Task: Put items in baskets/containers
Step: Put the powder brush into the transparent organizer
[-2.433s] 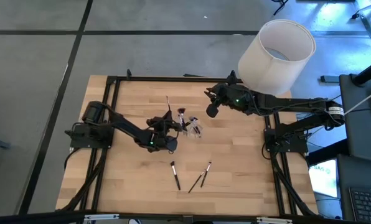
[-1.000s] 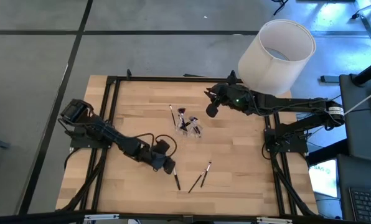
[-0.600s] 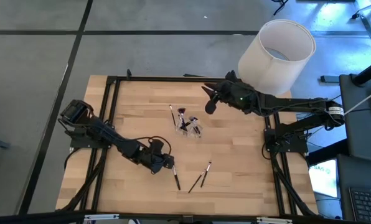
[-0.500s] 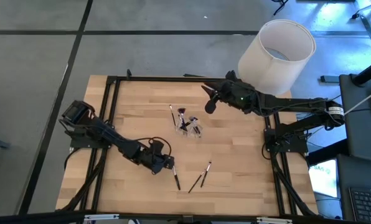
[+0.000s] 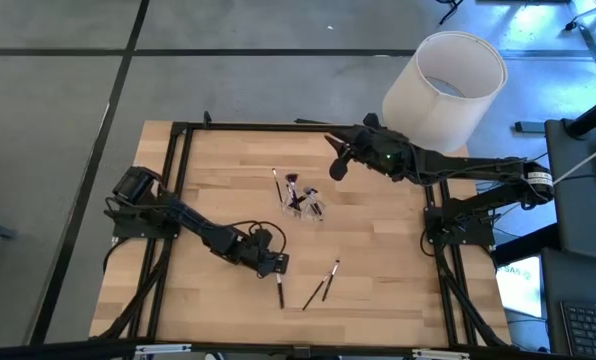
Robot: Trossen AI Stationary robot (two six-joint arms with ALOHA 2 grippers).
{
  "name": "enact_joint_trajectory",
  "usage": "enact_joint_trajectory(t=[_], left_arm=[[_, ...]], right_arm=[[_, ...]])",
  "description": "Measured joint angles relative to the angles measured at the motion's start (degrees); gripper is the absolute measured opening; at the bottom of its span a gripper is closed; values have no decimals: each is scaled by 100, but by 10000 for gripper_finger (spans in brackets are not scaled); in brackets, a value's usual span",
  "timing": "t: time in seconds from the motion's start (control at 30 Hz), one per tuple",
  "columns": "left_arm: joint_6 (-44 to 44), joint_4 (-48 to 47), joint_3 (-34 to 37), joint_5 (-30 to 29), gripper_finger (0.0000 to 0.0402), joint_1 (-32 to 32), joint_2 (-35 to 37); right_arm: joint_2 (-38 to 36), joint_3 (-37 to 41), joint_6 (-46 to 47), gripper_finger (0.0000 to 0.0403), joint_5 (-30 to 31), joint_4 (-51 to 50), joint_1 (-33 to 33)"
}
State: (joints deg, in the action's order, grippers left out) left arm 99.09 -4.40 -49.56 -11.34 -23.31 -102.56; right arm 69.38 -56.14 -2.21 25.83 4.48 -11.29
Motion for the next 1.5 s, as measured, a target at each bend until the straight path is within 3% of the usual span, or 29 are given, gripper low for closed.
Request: enact_joint_trajectory(t=[0.13,0.33,0.47,0.6,0.7,0.9,1.0,1.13,1.27,1.5], left_arm=[[-188,51,-17,344,79,47,-206],[-1354,26,7,903,12,356,-101],[-2121,-77,23,836,10,594,102],[-2809,-142,30,189,7,691,569],[-3438,-194,9,-621,8,744,1168],[-5341,156,0,-3681,8,830,2071],[-6542,600,2,-4683,8,877,2163],[-7809,1035,29,-5211,8,1097,2152],[-7618,1099,112,-5362,8,1442,1926],[-7747,1200,142,-5317,8,1819,1459]], right_arm=[[1,0,-88,79,3,-154,0],[0,0,23,79,6,-574,0],[-1,0,252,79,6,-995,4],[-114,0,560,79,1,-1556,20],[-423,0,790,79,7,-1873,24],[-954,85,1308,79,167,-2084,35],[-979,152,1359,79,165,-2063,35],[-976,245,1258,79,165,-1747,33],[-874,358,978,79,161,-1075,35],[-672,369,781,79,160,-1057,35]])
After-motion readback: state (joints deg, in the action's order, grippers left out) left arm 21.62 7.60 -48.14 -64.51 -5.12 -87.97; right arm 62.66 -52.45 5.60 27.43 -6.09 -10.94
